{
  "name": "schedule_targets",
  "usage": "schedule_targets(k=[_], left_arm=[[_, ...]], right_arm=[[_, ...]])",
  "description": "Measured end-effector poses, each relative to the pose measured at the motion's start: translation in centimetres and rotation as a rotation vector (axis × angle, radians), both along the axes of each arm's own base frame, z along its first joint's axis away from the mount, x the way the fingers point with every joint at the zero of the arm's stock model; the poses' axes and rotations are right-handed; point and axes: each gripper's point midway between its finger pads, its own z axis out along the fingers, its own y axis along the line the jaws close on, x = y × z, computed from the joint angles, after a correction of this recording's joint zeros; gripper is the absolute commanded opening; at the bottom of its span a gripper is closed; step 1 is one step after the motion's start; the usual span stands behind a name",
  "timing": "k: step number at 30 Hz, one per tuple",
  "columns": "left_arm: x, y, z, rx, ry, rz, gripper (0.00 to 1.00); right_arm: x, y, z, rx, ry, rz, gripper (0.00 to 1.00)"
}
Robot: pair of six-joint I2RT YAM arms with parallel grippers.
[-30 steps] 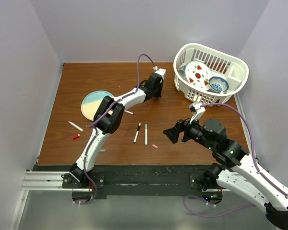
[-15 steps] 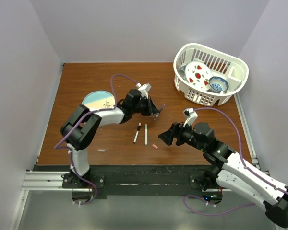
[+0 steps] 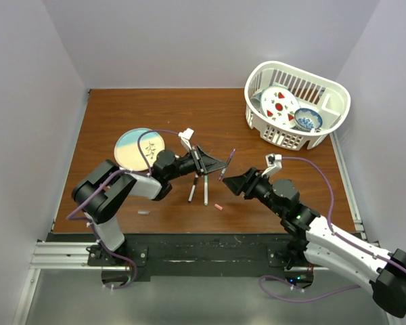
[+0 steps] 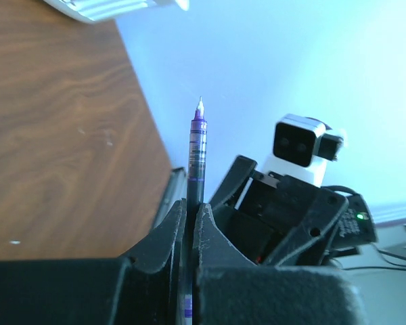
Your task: Insert the pens into the pen caps
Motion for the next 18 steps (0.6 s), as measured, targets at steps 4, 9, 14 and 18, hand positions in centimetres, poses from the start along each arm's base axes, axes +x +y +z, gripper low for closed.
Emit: schedule_targets(k=[4,9,14,18], left_arm=[[-0.9,-0.5,0.9,-0.05,0.028,-0.031,0.0],[-1.8,-1.0,1.7,-0.078,0.027,-0.055,0.0],[-2.0,-1.1,1.7,-0.079,0.025,-0.06,0.0],[-2.0,-1.2,1.7,-0.073,0.008,-0.056,0.0]], right_arm=[[0.6,0.5,0.9,0.036,-0.027,-0.004,0.57],[1.0,0.9,0.8,0.042,-0.03,-0.005,0.48],[1.3,1.2,0.9,0.048,-0.032,-0.008,0.3],[1.5,1.5,1.3,0.063,-0.04,0.0,0.13]])
